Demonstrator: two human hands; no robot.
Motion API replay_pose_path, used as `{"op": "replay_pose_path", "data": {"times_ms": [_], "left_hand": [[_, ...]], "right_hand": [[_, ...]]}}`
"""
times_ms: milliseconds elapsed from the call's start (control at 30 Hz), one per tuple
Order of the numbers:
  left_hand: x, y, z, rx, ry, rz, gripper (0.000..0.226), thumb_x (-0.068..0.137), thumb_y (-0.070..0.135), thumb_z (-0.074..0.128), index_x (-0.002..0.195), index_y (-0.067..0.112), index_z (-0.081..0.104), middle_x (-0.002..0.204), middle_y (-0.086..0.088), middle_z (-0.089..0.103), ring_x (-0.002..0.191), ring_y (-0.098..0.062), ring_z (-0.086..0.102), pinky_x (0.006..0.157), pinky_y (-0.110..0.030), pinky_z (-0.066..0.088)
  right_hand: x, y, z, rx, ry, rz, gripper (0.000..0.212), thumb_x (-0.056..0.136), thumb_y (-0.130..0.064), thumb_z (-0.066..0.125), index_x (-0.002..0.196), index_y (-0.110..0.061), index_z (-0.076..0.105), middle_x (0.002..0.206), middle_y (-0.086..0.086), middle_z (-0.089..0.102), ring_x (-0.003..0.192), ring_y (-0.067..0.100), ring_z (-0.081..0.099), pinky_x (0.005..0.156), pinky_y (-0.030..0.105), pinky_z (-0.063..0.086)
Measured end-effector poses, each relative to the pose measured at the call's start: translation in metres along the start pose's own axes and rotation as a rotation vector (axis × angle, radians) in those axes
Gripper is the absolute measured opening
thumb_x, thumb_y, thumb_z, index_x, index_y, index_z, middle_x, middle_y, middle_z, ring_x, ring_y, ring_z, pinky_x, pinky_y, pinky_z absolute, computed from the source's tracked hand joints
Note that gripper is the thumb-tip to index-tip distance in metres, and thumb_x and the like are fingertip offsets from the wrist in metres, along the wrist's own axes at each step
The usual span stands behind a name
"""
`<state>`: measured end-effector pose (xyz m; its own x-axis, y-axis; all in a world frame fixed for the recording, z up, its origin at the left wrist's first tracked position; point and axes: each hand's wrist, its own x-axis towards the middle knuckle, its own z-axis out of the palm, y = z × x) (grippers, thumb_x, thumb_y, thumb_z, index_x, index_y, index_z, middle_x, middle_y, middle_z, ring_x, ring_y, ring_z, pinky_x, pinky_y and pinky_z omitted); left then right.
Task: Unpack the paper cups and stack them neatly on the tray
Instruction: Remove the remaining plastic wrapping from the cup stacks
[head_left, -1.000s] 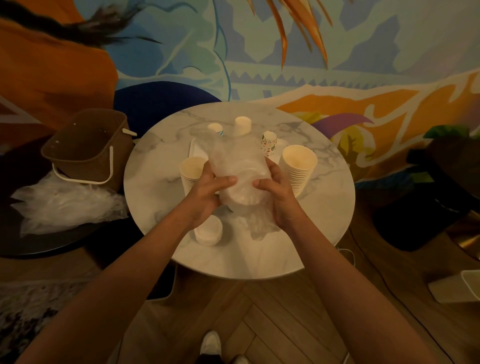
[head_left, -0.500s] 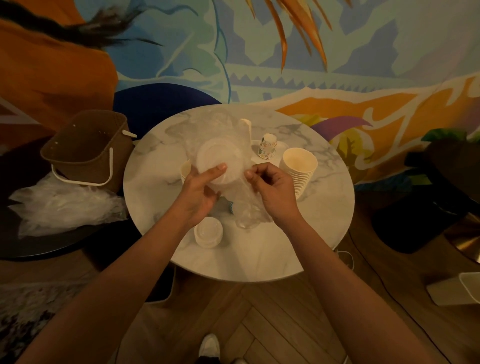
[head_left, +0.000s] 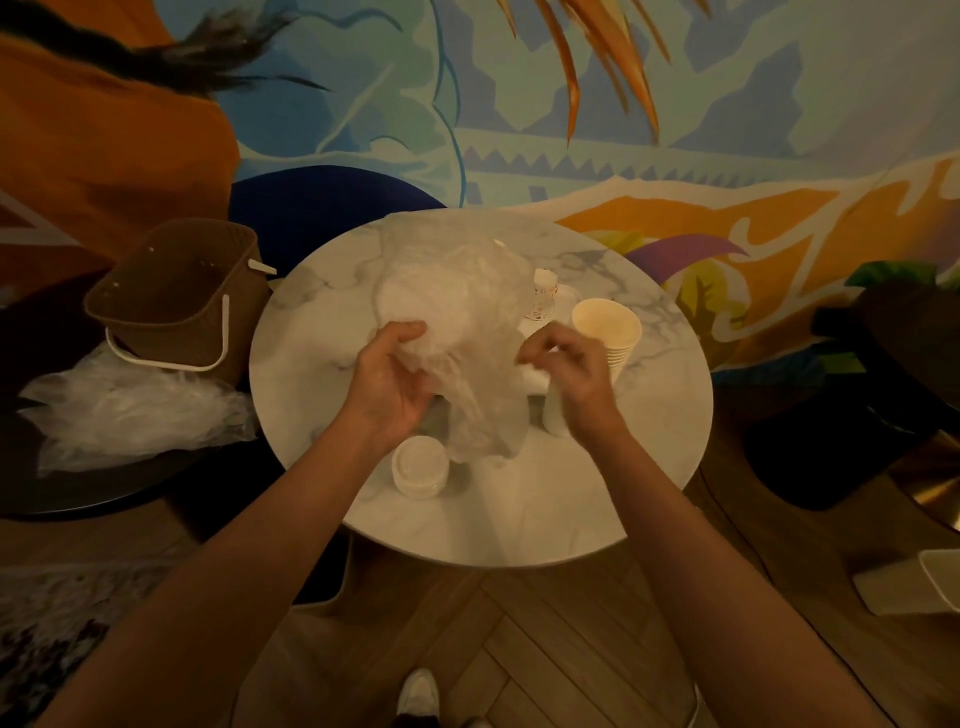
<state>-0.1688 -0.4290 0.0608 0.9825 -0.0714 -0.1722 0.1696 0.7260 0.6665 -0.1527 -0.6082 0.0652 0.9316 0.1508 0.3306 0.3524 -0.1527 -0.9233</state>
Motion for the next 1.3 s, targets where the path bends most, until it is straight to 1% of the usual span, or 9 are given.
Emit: {"op": "replay_pose_path", "data": {"times_ms": [167, 233, 333, 533, 667, 767, 900, 1100, 1300], "left_hand": [[0.001, -0.004, -0.006, 0.205, 0.021, -0.016, 0.088, 0.051, 0.020, 0.070, 0.134, 0.006, 0.042, 0.112, -0.009, 0.057, 0.094, -0.019, 0.062, 0.068, -0.028, 0.055], [0.000, -0.008, -0.006, 0.262, -0.001, -0.014, 0.091, 0.048, 0.022, 0.071, 0.133, 0.012, 0.041, 0.117, -0.007, 0.056, 0.102, -0.020, 0.059, 0.075, -0.029, 0.054], [-0.002, -0.013, -0.003, 0.292, -0.037, -0.008, 0.086, 0.048, 0.020, 0.070, 0.129, 0.018, 0.043, 0.115, -0.005, 0.058, 0.103, -0.020, 0.058, 0.079, -0.032, 0.051], [-0.004, -0.017, -0.008, 0.361, -0.059, -0.004, 0.073, 0.057, 0.015, 0.065, 0.128, 0.018, 0.046, 0.114, -0.006, 0.059, 0.103, -0.020, 0.059, 0.082, -0.033, 0.051], [-0.008, -0.020, -0.009, 0.397, -0.069, 0.027, 0.060, 0.064, 0.009, 0.065, 0.121, 0.019, 0.048, 0.106, -0.002, 0.061, 0.090, -0.009, 0.065, 0.069, -0.023, 0.054], [-0.012, -0.020, -0.013, 0.536, -0.131, 0.059, 0.077, 0.052, 0.021, 0.083, 0.122, 0.023, 0.050, 0.118, 0.000, 0.061, 0.107, -0.012, 0.061, 0.083, -0.026, 0.053], [-0.016, -0.022, -0.017, 0.669, -0.181, 0.052, 0.072, 0.059, 0.002, 0.082, 0.118, 0.028, 0.051, 0.114, 0.007, 0.065, 0.108, -0.010, 0.061, 0.083, -0.022, 0.052], [-0.025, -0.028, -0.022, 0.878, 0.137, 0.024, 0.040, 0.075, -0.006, 0.059, 0.108, 0.016, 0.064, 0.074, 0.007, 0.068, 0.060, -0.002, 0.059, 0.048, -0.015, 0.045], [-0.036, -0.026, -0.034, 0.898, 0.483, 0.033, 0.028, 0.076, -0.006, 0.047, 0.062, 0.015, 0.061, 0.055, 0.000, 0.057, 0.053, -0.013, 0.052, 0.049, -0.022, 0.040]], "right_hand": [[0.033, -0.030, -0.002, 0.301, 0.370, 0.171, 0.014, 0.089, -0.014, 0.055, 0.076, -0.012, 0.061, 0.075, -0.006, 0.061, 0.077, 0.010, 0.054, 0.069, 0.022, 0.044], [0.042, -0.032, 0.000, 0.212, 0.254, 0.276, 0.008, 0.089, -0.019, 0.061, 0.096, -0.017, 0.064, 0.097, -0.002, 0.064, 0.093, 0.013, 0.058, 0.078, 0.023, 0.048], [0.042, -0.025, 0.001, 0.043, -0.025, 0.398, 0.040, 0.082, -0.034, 0.069, 0.118, -0.017, 0.061, 0.117, 0.001, 0.064, 0.106, 0.014, 0.060, 0.088, 0.028, 0.049], [0.028, -0.013, 0.003, -0.039, -0.313, 0.423, 0.088, 0.052, -0.052, 0.079, 0.130, -0.022, 0.051, 0.123, -0.002, 0.062, 0.111, 0.013, 0.060, 0.095, 0.036, 0.050], [0.018, -0.014, 0.005, -0.028, -0.293, 0.396, 0.079, 0.050, -0.047, 0.075, 0.121, -0.019, 0.054, 0.121, 0.004, 0.062, 0.112, 0.018, 0.059, 0.098, 0.043, 0.049], [0.012, -0.013, 0.006, 0.051, -0.219, 0.451, 0.077, 0.048, -0.045, 0.074, 0.117, -0.013, 0.058, 0.112, 0.005, 0.065, 0.107, 0.021, 0.061, 0.095, 0.043, 0.050], [0.001, -0.008, 0.004, 0.243, -0.152, 0.547, 0.010, 0.084, -0.012, 0.062, 0.094, -0.015, 0.062, 0.090, -0.001, 0.064, 0.091, 0.018, 0.059, 0.076, 0.030, 0.050], [-0.013, 0.010, 0.002, 0.467, -0.017, 0.779, 0.022, 0.077, -0.031, 0.060, 0.094, -0.018, 0.064, 0.094, 0.005, 0.060, 0.091, 0.022, 0.054, 0.081, 0.035, 0.044], [-0.038, 0.037, -0.012, 0.672, 0.141, 0.955, 0.025, 0.082, -0.028, 0.055, 0.102, -0.015, 0.056, 0.097, 0.008, 0.055, 0.092, 0.023, 0.054, 0.077, 0.038, 0.050]]}}
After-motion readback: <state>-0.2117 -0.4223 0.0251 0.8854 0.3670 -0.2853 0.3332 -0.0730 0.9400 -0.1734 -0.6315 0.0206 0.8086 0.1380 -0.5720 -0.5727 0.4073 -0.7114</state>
